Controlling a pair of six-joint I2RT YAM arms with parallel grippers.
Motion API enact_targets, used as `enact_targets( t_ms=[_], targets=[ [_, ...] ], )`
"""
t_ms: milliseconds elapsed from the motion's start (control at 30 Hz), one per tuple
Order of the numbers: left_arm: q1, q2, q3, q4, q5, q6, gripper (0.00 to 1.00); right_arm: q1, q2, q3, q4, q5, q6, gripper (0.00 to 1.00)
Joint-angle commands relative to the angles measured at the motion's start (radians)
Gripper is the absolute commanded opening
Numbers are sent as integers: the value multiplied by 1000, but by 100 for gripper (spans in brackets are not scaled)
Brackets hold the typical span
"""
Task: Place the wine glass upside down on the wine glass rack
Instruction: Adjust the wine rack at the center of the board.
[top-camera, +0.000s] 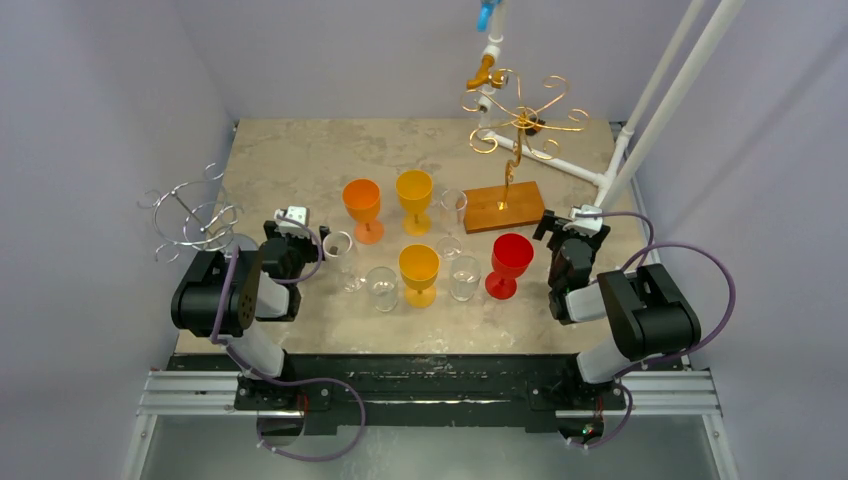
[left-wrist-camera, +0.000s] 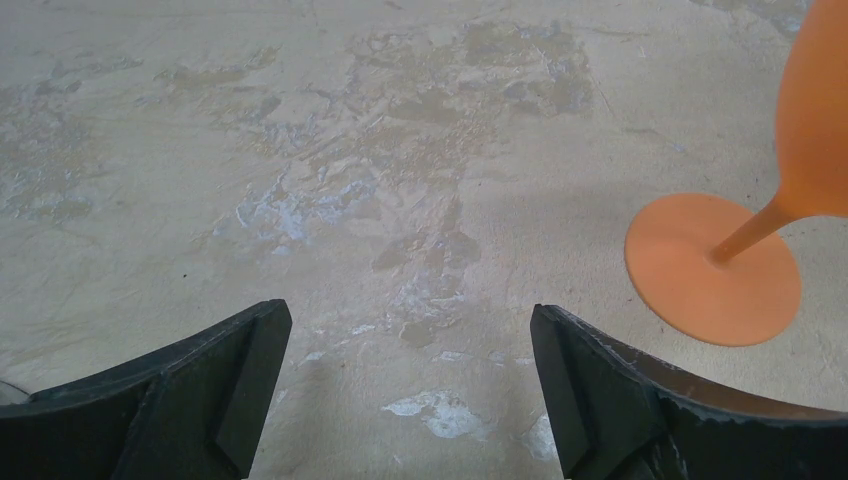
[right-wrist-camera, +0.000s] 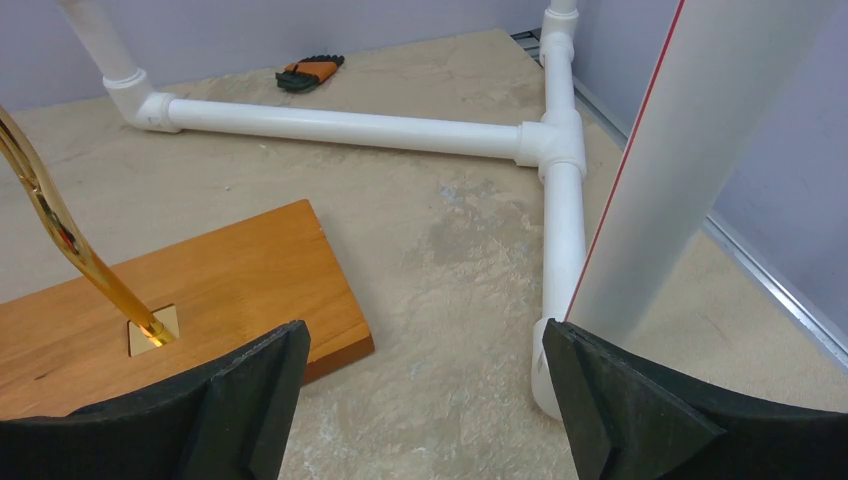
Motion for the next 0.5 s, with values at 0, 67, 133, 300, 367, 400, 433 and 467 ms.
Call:
enact_targets(
  t_ms=[0, 67, 133, 300, 367, 400, 433, 467],
  targets=[
    [-5, -9, 20, 78, 4, -13, 100, 1, -15, 28, 51, 4, -12, 99],
    [-5, -10, 20, 78, 4, -14, 100, -1, -16, 30, 45, 2, -9, 99],
    [-5, -9, 21, 78, 4, -14, 100, -1, -15, 30, 44, 3, -10, 99],
    [-5, -20, 17, 88, 23, -18, 100, -2, -34, 32, 19, 28, -6, 99],
    [34, -82, 49, -9, 38, -36, 100, -1, -51, 22, 21, 29, -19, 99],
    [42, -123, 86, -136, 31, -46, 100, -1, -59, 8, 43, 25, -34, 99],
    [47, -159, 127, -236, 23, -55, 100, 0, -71, -3, 62, 12, -47, 99],
    [51, -190, 172, -339, 24, -49, 100, 7, -92, 0, 38, 28, -61, 99]
  ],
)
